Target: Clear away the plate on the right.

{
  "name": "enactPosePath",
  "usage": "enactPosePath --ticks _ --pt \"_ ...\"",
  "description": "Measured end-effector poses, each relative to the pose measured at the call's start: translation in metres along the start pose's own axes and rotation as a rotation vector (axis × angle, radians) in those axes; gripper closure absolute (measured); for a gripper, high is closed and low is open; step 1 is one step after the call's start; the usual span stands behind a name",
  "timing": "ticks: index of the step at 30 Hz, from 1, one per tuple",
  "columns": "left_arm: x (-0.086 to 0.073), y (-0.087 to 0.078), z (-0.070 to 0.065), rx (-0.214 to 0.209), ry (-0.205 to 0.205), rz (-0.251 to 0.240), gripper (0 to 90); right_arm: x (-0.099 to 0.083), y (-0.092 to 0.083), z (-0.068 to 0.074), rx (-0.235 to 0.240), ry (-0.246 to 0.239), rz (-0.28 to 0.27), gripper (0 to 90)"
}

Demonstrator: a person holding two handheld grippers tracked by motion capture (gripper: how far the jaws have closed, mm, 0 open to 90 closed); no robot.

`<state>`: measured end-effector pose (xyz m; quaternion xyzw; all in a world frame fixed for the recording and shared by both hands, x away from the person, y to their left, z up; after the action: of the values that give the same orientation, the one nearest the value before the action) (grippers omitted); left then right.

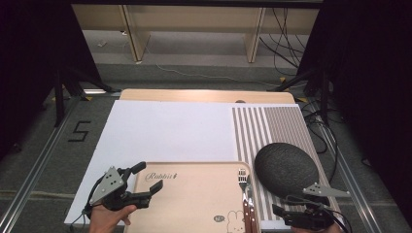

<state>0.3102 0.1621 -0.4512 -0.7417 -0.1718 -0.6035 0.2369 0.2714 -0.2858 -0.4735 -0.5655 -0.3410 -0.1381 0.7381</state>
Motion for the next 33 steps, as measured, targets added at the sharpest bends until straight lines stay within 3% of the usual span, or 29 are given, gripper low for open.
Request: enactPosePath --ticks 5,6,10,12,13,14,17,18,19,20,22,25,27,28,31,33 --pt "0.0 0.0 0.0 0.001 0.002 0.003 15.7 -0.007 -0.002 -0.003 0.006 0.052 0.032 18.0" --pt "0.0 0.0 0.0 0.001 0.002 0.002 15.7 -0.008 -0.002 -0.005 0.013 0.042 0.029 18.0" --pt "0.0 0.0 0.0 0.0 0.001 -0.001 15.7 -0.012 -0.001 -0.009 0.028 0.073 0.022 18.0" --pt "0.0 0.0 0.0 0.0 0.001 -0.001 15.7 -0.013 -0.002 -0.011 0.006 0.081 0.03 18.0" --pt "0.0 0.0 0.0 0.0 0.001 -0.001 15.7 -0.013 -0.002 -0.011 0.037 0.111 0.023 18.0" --pt "0.0 0.0 0.0 0.0 0.001 -0.002 15.7 -0.014 -0.002 -0.013 0.033 0.112 0.026 18.0" --pt "0.0 0.0 0.0 -0.001 0.002 -0.001 15.7 -0.016 -0.002 -0.016 0.055 0.181 0.032 18.0" --pt "0.0 0.0 0.0 0.001 0.002 0.0 15.7 -0.016 -0.001 -0.019 0.048 0.169 0.021 18.0" --pt "0.0 0.0 0.0 0.001 0.003 0.0 15.7 -0.016 -0.002 -0.018 0.07 0.196 0.02 18.0" --pt "0.0 0.0 0.0 0.0 0.002 0.0 15.7 -0.017 -0.003 -0.022 0.051 0.196 0.039 18.0" --pt "0.0 0.0 0.0 0.001 0.002 0.0 15.7 -0.017 -0.004 -0.02 0.073 0.235 0.04 18.0" --pt "0.0 0.0 0.0 0.0 0.002 -0.001 15.7 -0.018 -0.001 -0.022 0.085 0.26 0.028 18.0" --pt "0.0 0.0 0.0 0.0 0.003 -0.001 15.7 -0.018 -0.001 -0.024 0.094 0.245 0.022 18.0" --pt "0.0 0.0 0.0 0.0 0.002 0.0 15.7 -0.019 -0.001 -0.026 0.08 0.255 0.028 18.0" --pt "0.0 0.0 0.0 -0.001 0.003 0.0 15.7 -0.02 0.0 -0.028 0.11 0.285 0.024 18.0" --pt "0.0 0.0 0.0 -0.001 0.003 0.0 15.7 -0.02 0.0 -0.029 0.087 0.322 0.029 18.1"
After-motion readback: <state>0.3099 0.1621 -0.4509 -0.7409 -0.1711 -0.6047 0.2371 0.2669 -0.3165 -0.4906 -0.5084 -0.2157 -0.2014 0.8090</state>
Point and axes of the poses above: each handheld gripper's, and its own axes: y roughly forward along the jaws, x roughly out of its top, z roughly to its left, the point moved 5 cm from there along y, roughly forward along the jaws, and after that the axes turned 11 degrees about -x, right-handed, at the moved point
